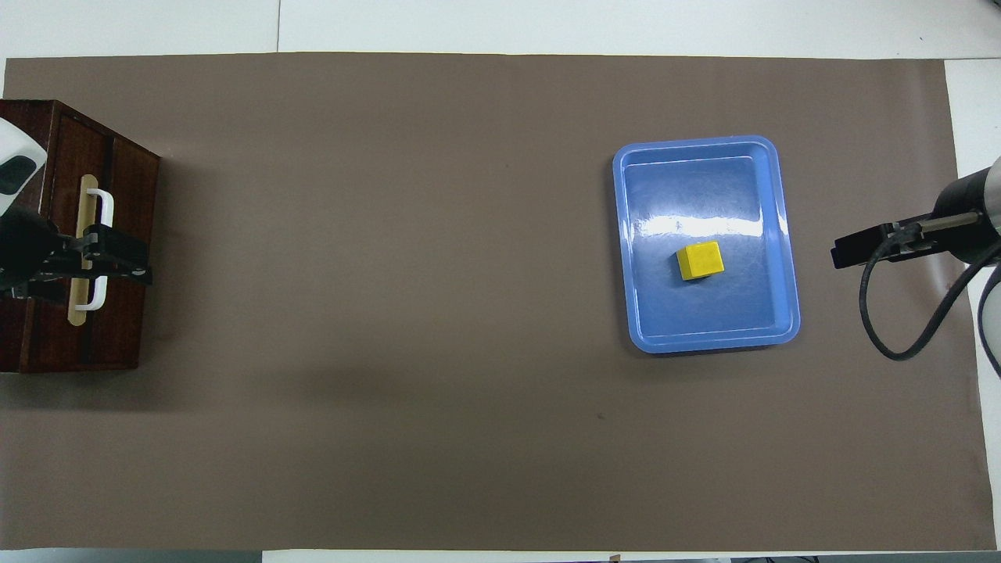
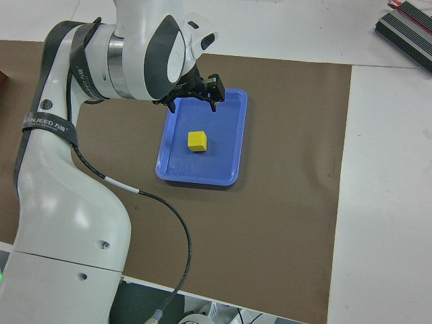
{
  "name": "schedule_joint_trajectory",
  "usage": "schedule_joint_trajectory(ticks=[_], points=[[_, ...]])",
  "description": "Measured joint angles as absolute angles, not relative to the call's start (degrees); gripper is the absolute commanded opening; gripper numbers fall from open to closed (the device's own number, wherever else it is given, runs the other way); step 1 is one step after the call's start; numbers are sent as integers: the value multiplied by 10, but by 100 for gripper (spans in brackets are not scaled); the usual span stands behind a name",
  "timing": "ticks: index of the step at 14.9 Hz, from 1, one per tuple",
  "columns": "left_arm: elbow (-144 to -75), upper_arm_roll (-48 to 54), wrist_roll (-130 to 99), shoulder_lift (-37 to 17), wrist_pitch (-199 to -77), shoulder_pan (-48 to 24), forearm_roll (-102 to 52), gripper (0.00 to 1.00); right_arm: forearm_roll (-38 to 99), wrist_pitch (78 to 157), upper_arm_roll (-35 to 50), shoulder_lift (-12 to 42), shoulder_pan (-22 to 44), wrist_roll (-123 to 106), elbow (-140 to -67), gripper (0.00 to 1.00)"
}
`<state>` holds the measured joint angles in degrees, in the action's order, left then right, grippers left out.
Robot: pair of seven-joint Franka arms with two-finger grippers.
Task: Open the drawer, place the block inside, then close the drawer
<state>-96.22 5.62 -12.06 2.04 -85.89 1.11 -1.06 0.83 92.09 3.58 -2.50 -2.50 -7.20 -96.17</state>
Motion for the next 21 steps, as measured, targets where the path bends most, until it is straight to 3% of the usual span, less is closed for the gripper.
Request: schedule_joint_trajectory(ticks=[14,21], points=[[-962,56,-121,20,-859,11,-11,100,10,918,33,-21,-27,-16,-998,100],[-962,56,-121,20,-859,11,-11,100,149,943,32,56,-56,253,-1037,100]])
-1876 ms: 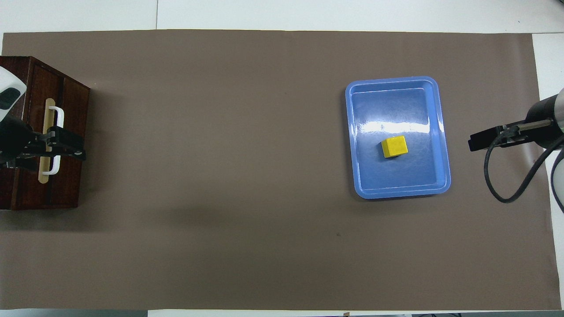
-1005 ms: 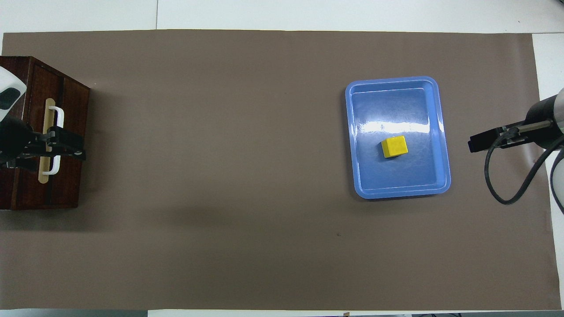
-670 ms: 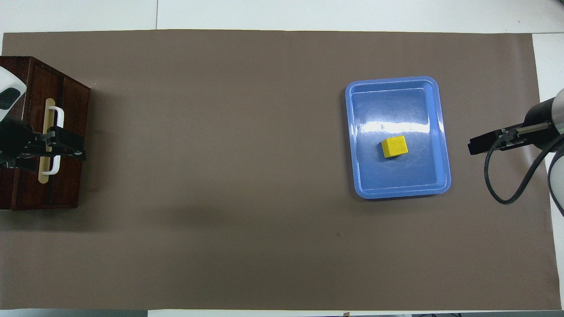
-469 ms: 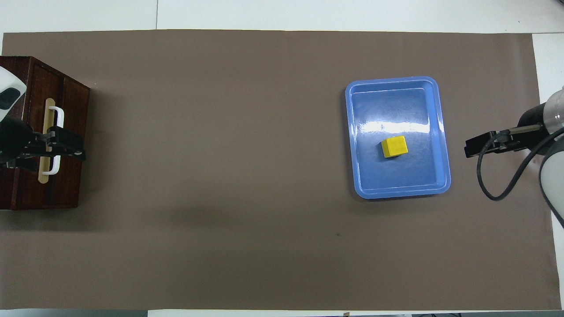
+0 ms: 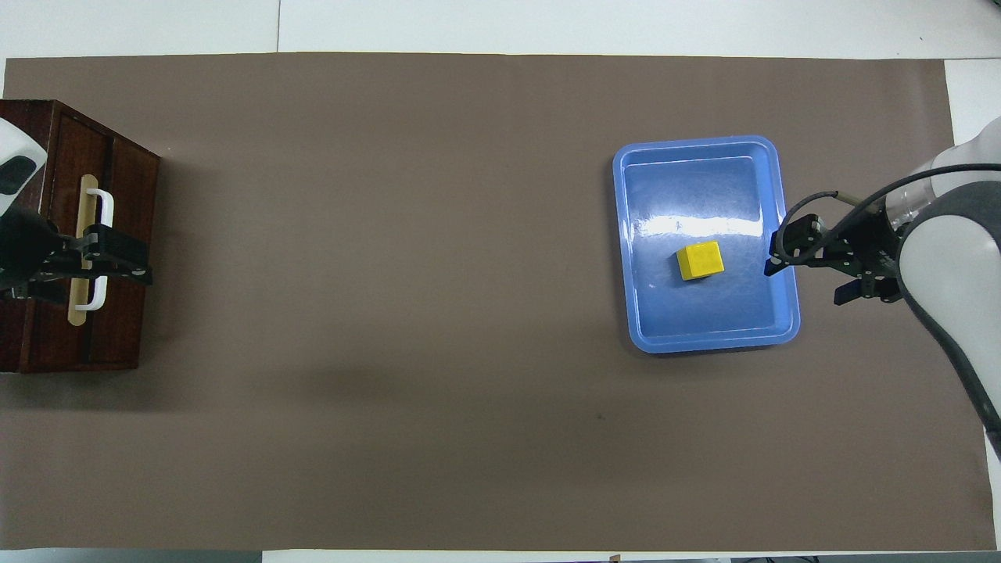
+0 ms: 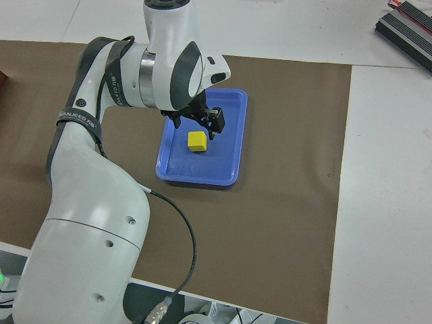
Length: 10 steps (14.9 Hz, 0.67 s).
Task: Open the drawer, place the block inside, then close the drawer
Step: 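Move the open right gripper over the yellow cube in the tray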
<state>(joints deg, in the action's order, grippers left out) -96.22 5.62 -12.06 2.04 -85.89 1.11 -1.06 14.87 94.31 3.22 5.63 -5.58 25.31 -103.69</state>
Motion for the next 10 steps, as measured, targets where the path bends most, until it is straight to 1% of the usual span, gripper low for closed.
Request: schedule_joint_trajectory(ticks=[5,10], points=[[-962,56,-121,20,-859,11,-11,100,298,1003,30,108,-85,396,-1066,100],[-962,56,-121,20,-859,11,-11,100,350,1000,29,182,-97,437,-1049,100]])
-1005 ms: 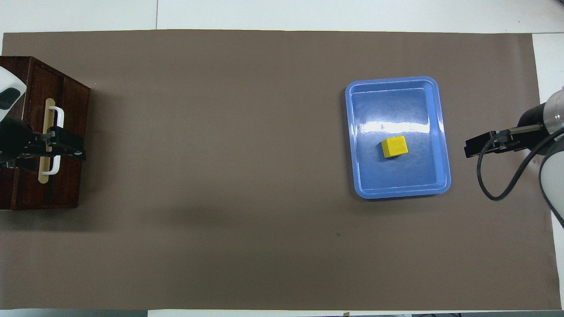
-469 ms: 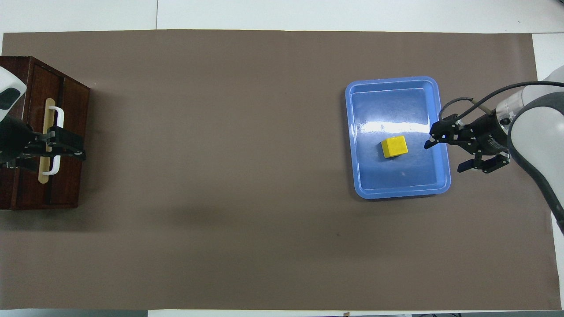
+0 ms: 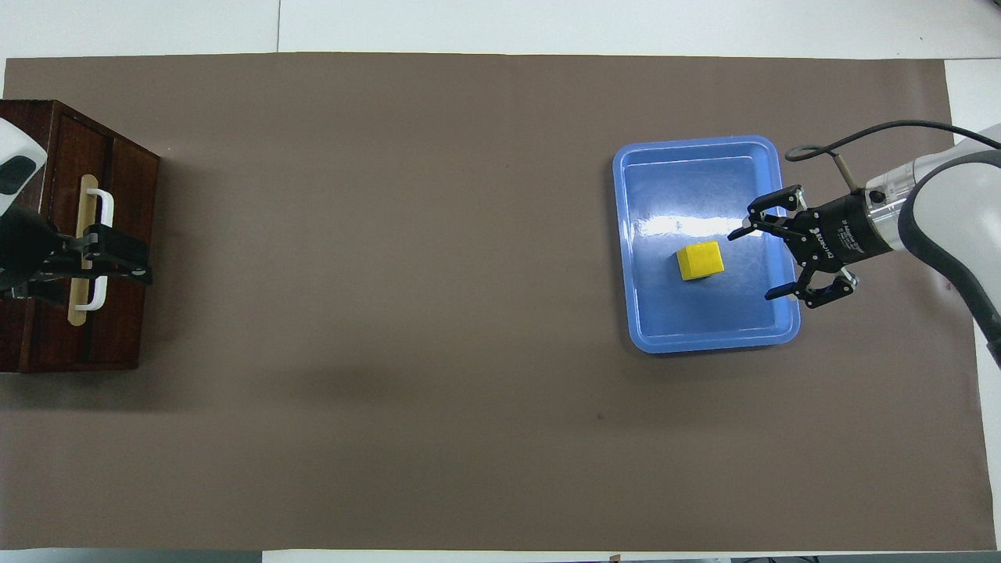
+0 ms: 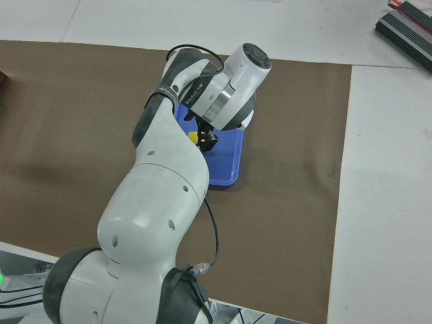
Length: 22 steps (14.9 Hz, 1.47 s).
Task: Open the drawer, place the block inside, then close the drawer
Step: 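Move the open right gripper over the yellow cube in the tray, then close the right gripper on the yellow cube while the left gripper pulls the drawer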
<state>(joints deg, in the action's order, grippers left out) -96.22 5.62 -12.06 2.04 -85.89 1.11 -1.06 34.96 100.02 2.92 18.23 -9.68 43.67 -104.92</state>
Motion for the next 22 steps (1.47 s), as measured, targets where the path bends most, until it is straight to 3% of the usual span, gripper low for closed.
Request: schedule_joint_trajectory(ticks=[4,15,22], points=[[-962,56,-121,20,-859,11,-11,100,383,984,27,235,-104,454,-1019,100],[-962,56,-121,20,-861,11,-11,100,413,1007,28,270,-115,460,-1017,100],[-988,53,-120,24,-962,12,13,100,413,1031,29,288,-115,423,-1028,100]])
